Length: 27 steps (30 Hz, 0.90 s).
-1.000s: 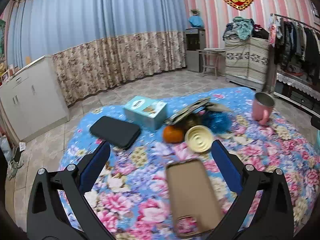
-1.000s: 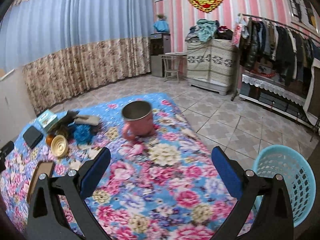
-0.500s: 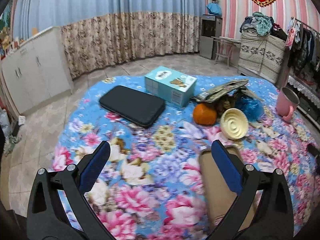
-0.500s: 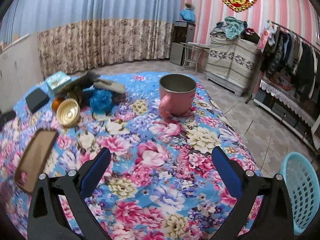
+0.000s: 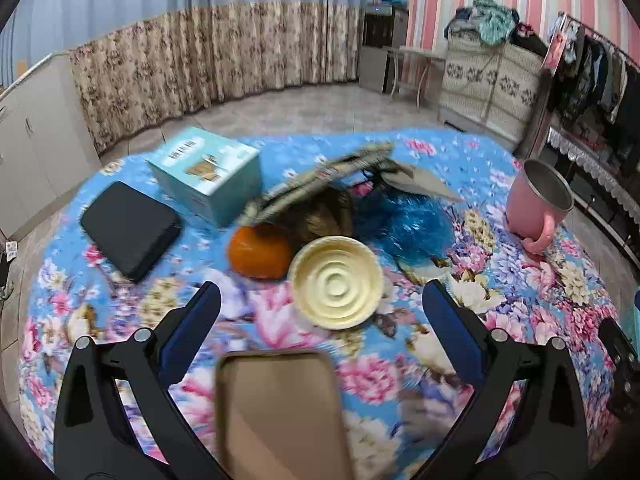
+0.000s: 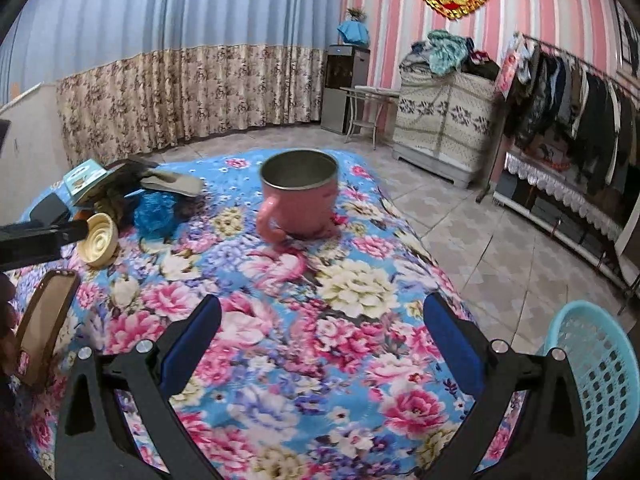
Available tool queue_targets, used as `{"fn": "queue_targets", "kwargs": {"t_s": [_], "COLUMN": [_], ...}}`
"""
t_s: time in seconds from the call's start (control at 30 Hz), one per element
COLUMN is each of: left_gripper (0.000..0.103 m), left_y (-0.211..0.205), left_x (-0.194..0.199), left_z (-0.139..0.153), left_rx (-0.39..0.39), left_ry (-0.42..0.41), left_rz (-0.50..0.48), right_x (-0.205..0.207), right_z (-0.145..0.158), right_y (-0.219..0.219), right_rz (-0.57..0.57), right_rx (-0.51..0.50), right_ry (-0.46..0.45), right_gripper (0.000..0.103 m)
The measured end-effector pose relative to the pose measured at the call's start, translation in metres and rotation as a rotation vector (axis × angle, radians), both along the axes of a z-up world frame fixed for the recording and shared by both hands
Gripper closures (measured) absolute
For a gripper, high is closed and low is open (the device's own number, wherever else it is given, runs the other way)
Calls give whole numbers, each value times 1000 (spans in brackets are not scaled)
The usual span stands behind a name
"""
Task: Collect trash
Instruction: 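Grasp the cream round lid by its rim with the left gripper, then grasp the blue plastic bag with the right gripper while the left holds the lid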
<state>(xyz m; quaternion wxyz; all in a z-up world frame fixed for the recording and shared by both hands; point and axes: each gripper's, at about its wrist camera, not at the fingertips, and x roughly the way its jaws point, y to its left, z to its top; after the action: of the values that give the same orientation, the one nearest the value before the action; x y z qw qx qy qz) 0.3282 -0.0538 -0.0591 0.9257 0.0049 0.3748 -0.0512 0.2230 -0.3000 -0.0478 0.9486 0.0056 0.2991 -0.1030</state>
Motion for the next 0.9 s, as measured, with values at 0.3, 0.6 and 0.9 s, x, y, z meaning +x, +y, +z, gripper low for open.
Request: {"fn": "queue_targets", "kwargs": {"t_s": [0.3,0.6,0.9], "left_gripper": [18,43,43], "left_y": [-16,-12,24], "left_x": [31,28,-14], "left_z": [-21,-24,13], "left_rx": [11,-9,69], "left_ry": [99,126,7], "left_rz": [42,24,28], "right_x": [11,11,10], "right_z": [-13,-19,-15], "right_y": [-35,-30,-10], "right_rz": [-62,-50,-15], "right_rx": [120,109,82], "right_ry": [42,53,63], "right_gripper": [4,4,4]}}
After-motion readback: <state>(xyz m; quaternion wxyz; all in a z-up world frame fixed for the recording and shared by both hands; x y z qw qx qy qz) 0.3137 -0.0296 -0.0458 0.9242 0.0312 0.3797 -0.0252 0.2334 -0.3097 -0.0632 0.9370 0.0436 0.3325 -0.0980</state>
